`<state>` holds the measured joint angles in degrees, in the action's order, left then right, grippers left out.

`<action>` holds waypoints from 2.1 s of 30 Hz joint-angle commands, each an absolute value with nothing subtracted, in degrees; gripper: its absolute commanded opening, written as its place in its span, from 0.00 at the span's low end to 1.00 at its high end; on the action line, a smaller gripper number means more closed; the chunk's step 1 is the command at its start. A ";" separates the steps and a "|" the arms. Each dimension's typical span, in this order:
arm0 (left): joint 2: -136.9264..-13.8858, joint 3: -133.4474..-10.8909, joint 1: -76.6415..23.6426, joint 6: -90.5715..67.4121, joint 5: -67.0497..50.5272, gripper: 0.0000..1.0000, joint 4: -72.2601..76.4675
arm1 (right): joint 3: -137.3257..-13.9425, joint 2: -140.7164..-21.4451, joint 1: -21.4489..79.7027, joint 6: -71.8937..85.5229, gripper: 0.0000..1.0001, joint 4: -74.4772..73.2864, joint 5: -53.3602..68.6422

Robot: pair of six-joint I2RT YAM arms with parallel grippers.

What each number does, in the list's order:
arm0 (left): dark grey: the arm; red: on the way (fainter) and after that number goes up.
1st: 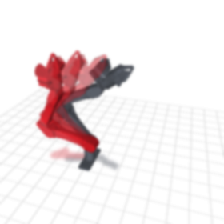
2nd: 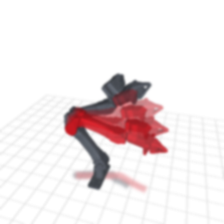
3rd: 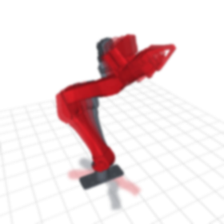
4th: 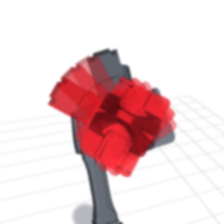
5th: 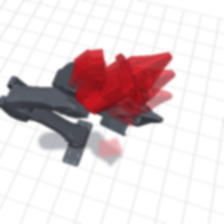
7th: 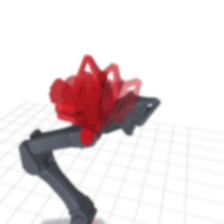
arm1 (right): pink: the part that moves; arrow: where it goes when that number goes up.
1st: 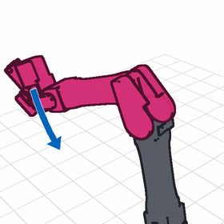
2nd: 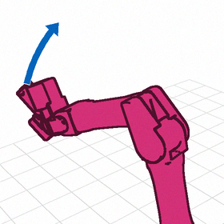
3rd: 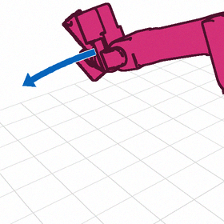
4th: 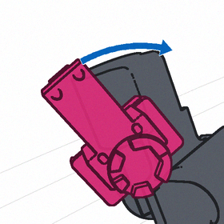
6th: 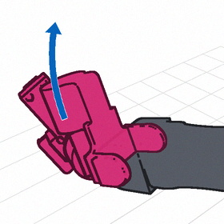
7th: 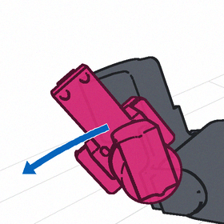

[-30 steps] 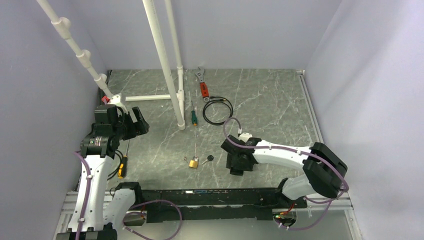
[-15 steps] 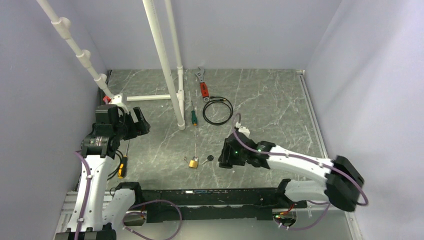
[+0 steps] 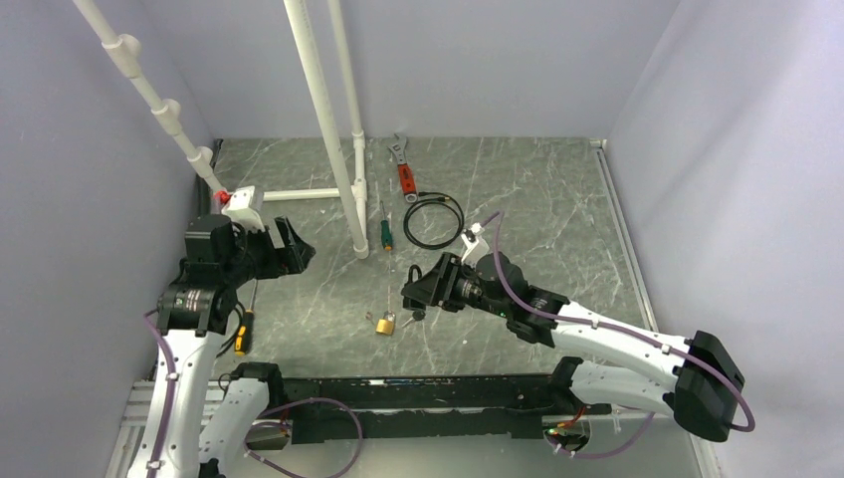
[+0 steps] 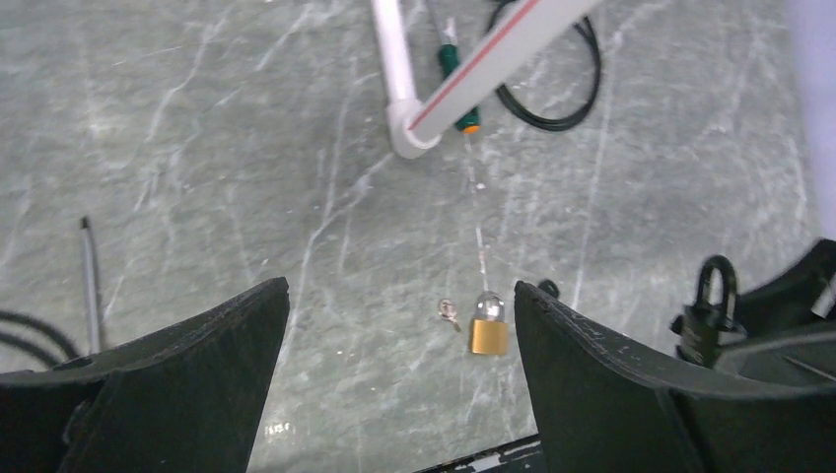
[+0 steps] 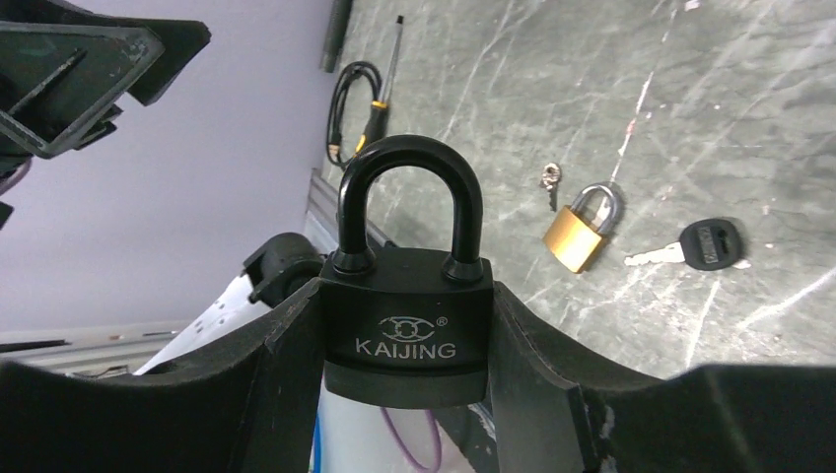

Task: Unlock with the key

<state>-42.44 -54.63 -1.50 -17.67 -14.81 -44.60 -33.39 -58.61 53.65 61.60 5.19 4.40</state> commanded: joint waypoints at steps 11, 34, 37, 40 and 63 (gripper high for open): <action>-46.84 -52.07 -8.15 -24.51 -29.58 0.77 -35.59 | -31.15 -54.68 52.80 67.81 0.00 10.84 -2.79; -61.22 -51.27 -51.07 -31.25 -0.18 0.85 -17.91 | -35.59 -59.64 51.24 73.47 0.00 8.47 -5.49; -64.07 -51.66 -53.21 -30.93 3.00 0.79 -16.60 | -35.13 -58.47 51.24 73.85 0.00 8.55 -5.61; -65.88 -51.57 -53.91 -31.43 4.53 0.76 -15.19 | -34.85 -57.56 51.24 73.99 0.00 8.45 -5.72; -66.10 -42.72 -54.31 -37.75 6.48 0.70 4.67 | -32.23 -57.65 51.24 77.07 0.00 16.17 -1.31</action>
<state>-66.96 -44.12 -54.59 -35.75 4.01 -4.38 -31.83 -58.92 50.26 75.70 5.65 -5.91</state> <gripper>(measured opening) 0.707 0.547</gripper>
